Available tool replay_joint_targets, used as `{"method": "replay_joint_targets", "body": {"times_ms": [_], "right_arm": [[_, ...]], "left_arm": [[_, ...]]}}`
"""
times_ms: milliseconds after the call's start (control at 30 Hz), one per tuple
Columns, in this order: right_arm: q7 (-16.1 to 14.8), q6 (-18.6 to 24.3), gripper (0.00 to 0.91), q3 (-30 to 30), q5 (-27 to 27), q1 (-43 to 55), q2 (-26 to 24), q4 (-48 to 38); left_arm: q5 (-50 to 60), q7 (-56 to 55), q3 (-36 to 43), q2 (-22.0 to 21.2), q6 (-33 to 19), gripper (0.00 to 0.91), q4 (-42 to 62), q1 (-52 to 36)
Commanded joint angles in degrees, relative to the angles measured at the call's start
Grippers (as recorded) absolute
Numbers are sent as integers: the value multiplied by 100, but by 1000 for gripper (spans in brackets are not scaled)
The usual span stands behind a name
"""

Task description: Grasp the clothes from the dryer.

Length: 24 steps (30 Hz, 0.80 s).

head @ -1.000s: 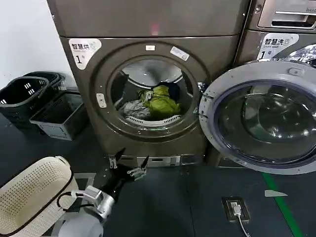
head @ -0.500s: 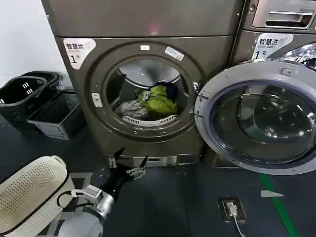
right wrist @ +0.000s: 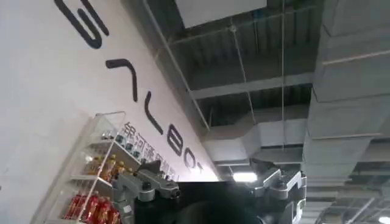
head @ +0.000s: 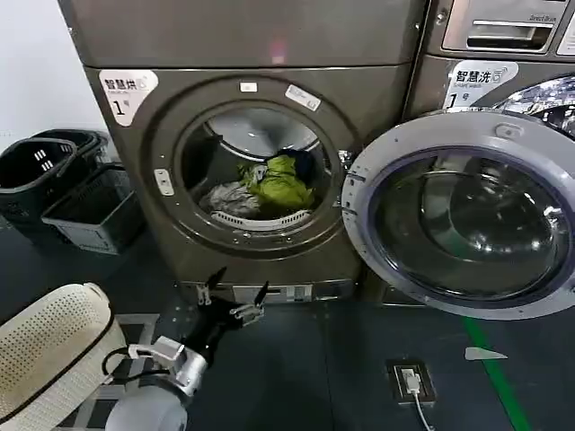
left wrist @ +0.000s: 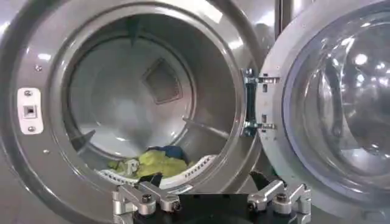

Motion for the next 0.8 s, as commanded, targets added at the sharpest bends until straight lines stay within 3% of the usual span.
{"method": "replay_joint_targets", "body": {"times_ms": [33,433,600,800], "right_arm": [[-4,7,907,-32,-2,8,-18,-5],[-15,42,907,-53,-170,50,16,0],[183,126,907,-66,-536,13,-14,-76],[122,208,907,1,-323,-1,-16,-87]], "left_arm": [[18,-1,6,-28,-1,907,-10,22],[36,-18,-11,-17,6,907,-21,24],[36,-24,-10,-6,6,907,-27,24],[159,-54,-9,-8,-13,907,-45,53]]}}
